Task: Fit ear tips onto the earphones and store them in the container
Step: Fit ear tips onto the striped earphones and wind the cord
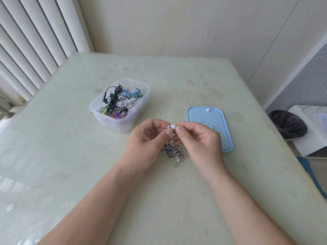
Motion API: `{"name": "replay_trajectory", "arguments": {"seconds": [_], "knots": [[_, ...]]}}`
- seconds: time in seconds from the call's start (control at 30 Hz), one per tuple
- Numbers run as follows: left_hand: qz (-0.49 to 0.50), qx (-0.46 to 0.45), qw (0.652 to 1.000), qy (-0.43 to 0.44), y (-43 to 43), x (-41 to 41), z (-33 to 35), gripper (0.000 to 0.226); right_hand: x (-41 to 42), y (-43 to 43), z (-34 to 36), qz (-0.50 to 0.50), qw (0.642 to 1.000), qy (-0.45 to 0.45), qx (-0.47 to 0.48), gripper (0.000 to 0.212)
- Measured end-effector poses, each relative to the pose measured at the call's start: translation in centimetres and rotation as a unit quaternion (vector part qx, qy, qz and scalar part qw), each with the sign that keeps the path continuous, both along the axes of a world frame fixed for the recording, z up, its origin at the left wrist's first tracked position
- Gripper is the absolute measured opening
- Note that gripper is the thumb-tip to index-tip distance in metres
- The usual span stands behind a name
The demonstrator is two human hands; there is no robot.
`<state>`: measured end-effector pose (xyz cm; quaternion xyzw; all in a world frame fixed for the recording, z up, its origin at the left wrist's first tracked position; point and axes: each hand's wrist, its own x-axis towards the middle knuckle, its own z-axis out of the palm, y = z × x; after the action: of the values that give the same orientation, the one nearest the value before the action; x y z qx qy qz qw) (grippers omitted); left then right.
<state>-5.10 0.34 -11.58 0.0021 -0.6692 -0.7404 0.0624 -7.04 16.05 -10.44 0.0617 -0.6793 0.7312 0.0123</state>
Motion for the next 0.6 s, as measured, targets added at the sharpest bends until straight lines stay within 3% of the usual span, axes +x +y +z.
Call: {"name": "replay_trajectory", "arguments": {"seconds": [0.1,0.23,0.37,0.43,0.6], "knots": [[0.004,-0.009,1.000,0.002,-0.1,0.0,0.1,0.012,0.0,0.1,-0.5,0.019,0.999,0.011,0.049,0.022],[-0.033,-0.024,0.999,0.011,-0.5,0.0,0.1,0.039,-0.2,0.2,-0.6,0.032,0.993,0.046,0.099,0.034],[-0.030,-0.070,0.997,0.006,-0.8,0.1,0.2,0.028,-0.5,0.8,-0.1,0.010,0.996,0.010,0.090,0.040],[-0.029,-0.056,0.998,-0.005,-0.9,0.1,0.4,0.022,-0.9,1.7,0.0,-0.010,0.984,0.046,0.173,0.037],[-0.041,-0.052,0.998,-0.015,-1.2,0.1,0.5,0.017,-1.1,2.6,-0.3,0.025,0.907,0.128,0.401,0.015]]}}
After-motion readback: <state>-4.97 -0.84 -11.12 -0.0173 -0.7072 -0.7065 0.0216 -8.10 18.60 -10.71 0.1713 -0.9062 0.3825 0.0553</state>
